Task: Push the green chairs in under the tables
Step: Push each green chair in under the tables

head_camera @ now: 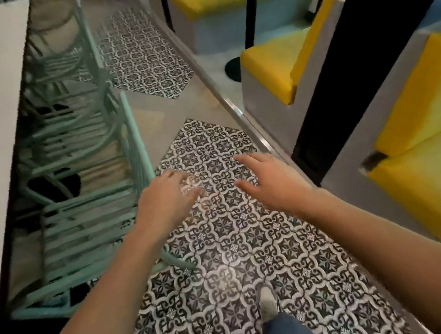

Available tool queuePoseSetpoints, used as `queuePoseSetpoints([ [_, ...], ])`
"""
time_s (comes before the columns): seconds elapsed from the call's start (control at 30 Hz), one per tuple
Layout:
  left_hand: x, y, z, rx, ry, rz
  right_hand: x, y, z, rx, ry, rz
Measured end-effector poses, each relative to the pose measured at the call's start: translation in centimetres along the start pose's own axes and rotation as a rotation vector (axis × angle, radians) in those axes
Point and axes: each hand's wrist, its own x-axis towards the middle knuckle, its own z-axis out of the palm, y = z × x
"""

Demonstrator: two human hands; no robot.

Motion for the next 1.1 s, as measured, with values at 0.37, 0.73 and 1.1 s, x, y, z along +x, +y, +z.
queuePoseSetpoints([
  [0.37,15.7,-4.0,1.6,-0.023,0.051,-0.399,23.8,2.3,0.3,-0.094,-0.212,-0.381],
  [0.73,25.6,-12.6,3.9,-0.094,0.039,-0.730,43.7,-4.2,6.1,-0.184,-0.450,-0.848],
  [1.1,25.0,-14.2,5.4,-0.349,-0.040,-1.138,54.3,-10.1,14.9,-0.301,-0.722,-1.417],
])
